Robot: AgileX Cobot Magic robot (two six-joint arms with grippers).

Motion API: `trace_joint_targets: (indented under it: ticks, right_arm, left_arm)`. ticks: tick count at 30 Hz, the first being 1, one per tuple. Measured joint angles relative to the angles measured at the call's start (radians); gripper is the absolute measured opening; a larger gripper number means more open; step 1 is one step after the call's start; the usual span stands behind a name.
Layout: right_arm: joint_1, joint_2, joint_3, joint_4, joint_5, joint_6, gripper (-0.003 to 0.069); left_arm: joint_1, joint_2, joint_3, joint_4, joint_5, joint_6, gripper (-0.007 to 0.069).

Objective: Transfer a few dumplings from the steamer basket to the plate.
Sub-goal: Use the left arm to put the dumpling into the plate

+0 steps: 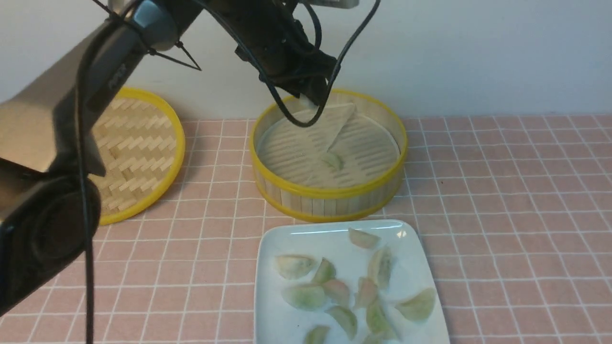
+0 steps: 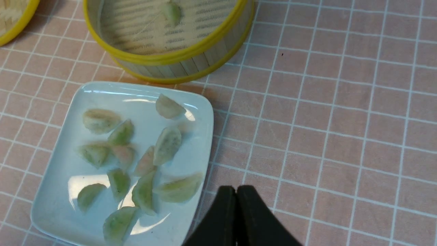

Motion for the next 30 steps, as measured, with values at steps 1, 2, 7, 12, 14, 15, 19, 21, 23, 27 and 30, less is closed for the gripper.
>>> trace_joint_targets:
  ticks: [1, 2, 7, 12, 14, 15, 19, 21, 23, 27, 30]
  right_arm:
    - [0.0, -0.011, 0.0, -0.002, 0.001, 0.0, -0.001]
    - [0.0, -0.024, 0.0, -0.004, 0.003, 0.0, -0.001]
    - [0.0, -0.052, 0.0, 0.009, 0.009, 0.0, -0.001]
    - [0.0, -0.05, 0.0, 0.038, 0.01, 0.0, -0.001]
    - [0.0, -0.05, 0.0, 0.042, 0.01, 0.0, -0.001]
    - [0.0, -0.05, 0.0, 0.042, 0.01, 0.0, -0.001]
    - [0.0, -0.05, 0.0, 0.043, 0.01, 0.0, -0.001]
    - [0.0, -0.05, 0.0, 0.043, 0.01, 0.0, -0.001]
    - [0.0, -0.05, 0.0, 0.043, 0.01, 0.0, -0.001]
    - [0.0, -0.048, 0.0, 0.045, 0.01, 0.0, -0.001]
    - [0.0, -0.028, 0.0, 0.052, 0.01, -0.002, -0.001]
  left_arm:
    - [-0.009, -0.031, 0.055, 0.01, 0.0, 0.001, 0.0239]
    - [-0.025, -0.08, 0.145, 0.026, 0.0, 0.001, 0.0239]
    - [-0.091, -0.242, 0.517, 0.058, 0.0, -0.008, 0.0239]
    - [-0.169, -0.268, 0.738, 0.048, -0.012, -0.014, 0.0239]
    - [-0.194, -0.268, 0.779, 0.041, -0.017, -0.012, 0.0239]
    - [-0.202, -0.267, 0.785, 0.039, -0.017, -0.012, 0.0239]
    - [-0.217, -0.261, 0.793, 0.03, -0.021, -0.012, 0.0239]
    - [-0.217, -0.26, 0.794, 0.031, -0.021, -0.012, 0.0238]
    - [-0.217, -0.26, 0.795, 0.032, -0.022, -0.012, 0.0238]
    - [-0.217, -0.259, 0.795, 0.043, -0.022, -0.015, 0.0287]
    - [-0.217, -0.259, 0.795, 0.072, -0.022, -0.016, 0.0389]
